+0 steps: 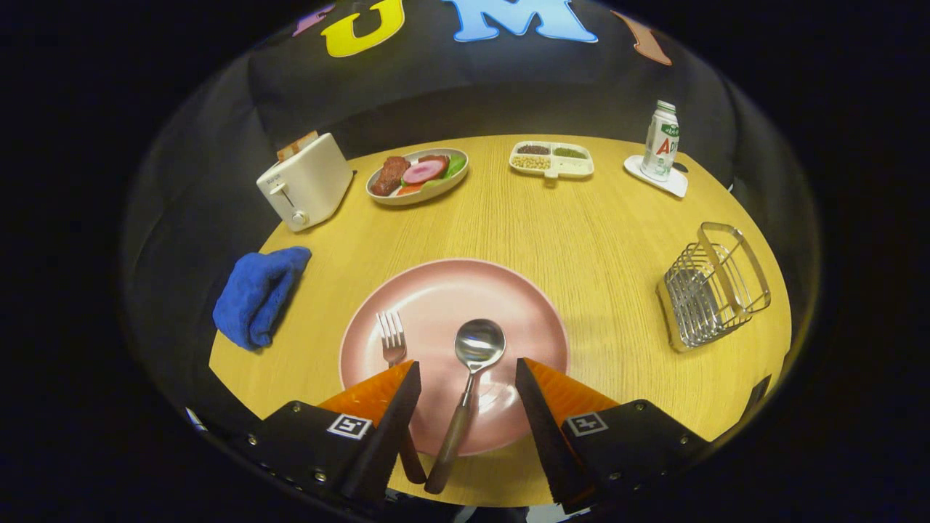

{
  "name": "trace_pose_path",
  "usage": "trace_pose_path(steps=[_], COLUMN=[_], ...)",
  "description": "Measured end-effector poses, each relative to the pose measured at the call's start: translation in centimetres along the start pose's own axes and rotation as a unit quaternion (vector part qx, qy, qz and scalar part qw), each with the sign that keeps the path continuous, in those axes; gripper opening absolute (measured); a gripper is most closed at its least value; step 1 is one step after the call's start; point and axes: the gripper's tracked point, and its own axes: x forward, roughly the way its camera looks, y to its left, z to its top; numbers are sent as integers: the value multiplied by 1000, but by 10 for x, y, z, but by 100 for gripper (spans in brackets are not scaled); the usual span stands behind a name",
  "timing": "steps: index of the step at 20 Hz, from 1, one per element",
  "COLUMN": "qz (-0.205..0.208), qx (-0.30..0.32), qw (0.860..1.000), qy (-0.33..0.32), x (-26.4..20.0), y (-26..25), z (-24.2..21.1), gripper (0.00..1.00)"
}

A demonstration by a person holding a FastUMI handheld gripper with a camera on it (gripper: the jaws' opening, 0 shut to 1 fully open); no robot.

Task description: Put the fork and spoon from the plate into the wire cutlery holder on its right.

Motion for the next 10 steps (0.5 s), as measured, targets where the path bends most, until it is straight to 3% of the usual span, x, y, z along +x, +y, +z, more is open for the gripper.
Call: trace_pose_path(steps=[2,8,10], qz=[-2,-14,-13], qx=[-1,-18,-20], qw=[1000,999,998], qy=[14,46,57], x=[8,15,8], y=[1,4,6], z=[-9,-30,-35], gripper=[56,57,17])
